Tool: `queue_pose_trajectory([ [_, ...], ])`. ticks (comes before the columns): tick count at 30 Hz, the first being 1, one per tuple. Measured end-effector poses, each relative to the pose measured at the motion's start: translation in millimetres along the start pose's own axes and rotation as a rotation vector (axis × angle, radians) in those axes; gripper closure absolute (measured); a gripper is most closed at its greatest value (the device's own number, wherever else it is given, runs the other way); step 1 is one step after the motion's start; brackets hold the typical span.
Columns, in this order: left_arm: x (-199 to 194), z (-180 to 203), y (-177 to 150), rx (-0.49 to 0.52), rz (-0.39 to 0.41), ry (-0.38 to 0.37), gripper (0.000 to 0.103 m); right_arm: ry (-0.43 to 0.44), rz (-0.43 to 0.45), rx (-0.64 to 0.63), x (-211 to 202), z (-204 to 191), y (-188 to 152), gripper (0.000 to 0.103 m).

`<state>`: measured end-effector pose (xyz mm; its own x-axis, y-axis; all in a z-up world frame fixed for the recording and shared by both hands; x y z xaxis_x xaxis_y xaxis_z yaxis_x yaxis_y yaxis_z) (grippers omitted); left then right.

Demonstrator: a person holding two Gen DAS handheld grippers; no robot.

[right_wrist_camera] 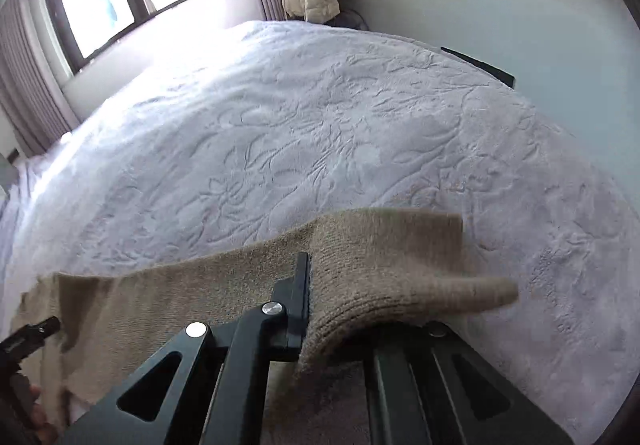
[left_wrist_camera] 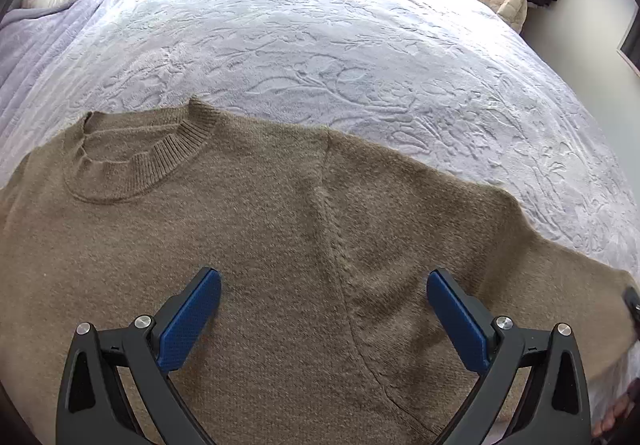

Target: Fold small clothes

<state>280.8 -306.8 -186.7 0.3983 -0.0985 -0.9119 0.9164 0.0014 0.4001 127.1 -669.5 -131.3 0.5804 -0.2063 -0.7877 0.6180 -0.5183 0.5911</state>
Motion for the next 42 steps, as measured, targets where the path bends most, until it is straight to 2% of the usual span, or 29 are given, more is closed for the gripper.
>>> queue_pose_trajectory([
  [5,10.4,26.6,-5.0,0.093,-0.040,-0.002,0.000,-0.066,0.106,0.014,-38.4,22.5,-2.3,0.098],
  [6,15.7,33.1,-8.5,0.130,-0.049,0.023,0.000,-0.074,0.105,0.019,-38.2,25.3,-5.2,0.098],
  [8,19.8,39.1,-11.1,0.178,-0.038,0.080,0.000,-0.079,0.042,-0.003,-19.8,26.0,-13.2,0.097],
  [9,18.8,40.5,-10.9,0.188,-0.036,0.081,0.000,-0.084,0.002,-0.014,-10.3,25.9,-19.2,0.094],
  [11,10.8,37.9,-10.9,0.160,-0.052,0.036,0.000,-0.069,-0.033,0.009,-2.0,29.7,-24.6,0.088],
  [13,-1.2,32.9,-13.2,0.100,-0.060,-0.045,0.000,0.002,-0.022,0.107,-8.4,40.2,-24.0,0.069],
  [14,-5.3,30.4,-17.5,0.082,-0.069,-0.067,0.000,0.031,-0.010,0.158,-10.5,46.8,-22.6,0.067],
  [16,-6.9,35.7,-27.8,0.087,-0.095,-0.095,0.000,0.091,-0.008,0.236,-10.7,56.5,-22.8,0.067],
  [18,-5.6,42.9,-38.7,0.138,-0.093,-0.067,0.000,0.130,-0.014,0.261,-9.5,58.1,-24.8,0.067],
  [19,-2.0,48.1,-42.0,0.178,-0.085,-0.025,0.000,0.143,-0.013,0.258,-9.0,56.3,-24.1,0.071],
  [21,2.2,52.1,-45.7,0.234,-0.064,0.037,0.000,0.150,-0.011,0.248,-8.7,54.8,-20.4,0.089],
  [22,1.1,52.2,-45.7,0.233,-0.061,0.041,0.000,0.154,-0.005,0.262,-10.0,56.9,-18.5,0.089],
  [25,-7.7,51.8,-45.9,0.176,-0.083,-0.049,0.000,0.124,0.036,0.346,-14.3,76.4,-9.5,0.087],
  [26,-7.6,50.9,-47.0,0.175,-0.085,-0.050,0.000,0.114,0.027,0.409,-11.0,88.2,-10.8,0.086],
  [28,0.8,53.4,-53.8,0.226,-0.101,-0.008,0.000,0.135,-0.017,0.433,-3.6,94.6,-15.2,0.094],
  [29,2.8,55.6,-55.5,0.255,-0.095,0.012,0.000,0.114,-0.017,0.380,-7.0,89.8,-13.6,0.096],
  [31,-1.3,57.2,-53.7,0.253,-0.096,0.005,0.000,0.048,0.032,0.212,-27.4,66.5,-3.9,0.096],
  [33,-13.3,53.4,-48.4,0.192,-0.112,-0.068,0.000,0.025,0.094,0.105,-53.6,39.1,6.9,0.096],
  [35,-28.4,41.8,-38.8,0.139,-0.087,-0.114,0.000,0.012,0.172,0.007,-85.3,7.2,19.9,0.096],
  [39,-54.4,-6.1,-28.4,0.079,-0.024,-0.081,0.000,0.033,0.274,-0.161,-133.8,-73.1,35.7,0.096],
  [42,-62.4,-56.1,-23.6,0.014,-0.018,-0.062,0.000,0.088,0.294,-0.257,-149.2,-142.9,31.9,0.096],
])
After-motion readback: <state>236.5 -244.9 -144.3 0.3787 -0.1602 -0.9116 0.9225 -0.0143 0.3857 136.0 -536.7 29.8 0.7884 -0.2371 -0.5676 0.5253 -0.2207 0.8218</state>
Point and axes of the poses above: each gripper's, at about its wrist camera, not at the fingertips, and x roughly the way its jaws point, z to its right, y to its top, the point moved 9 cm from there along x, roughly the way its jaws point, and after that the axes turned 2 degrees about -x, right-handed, at the moved point
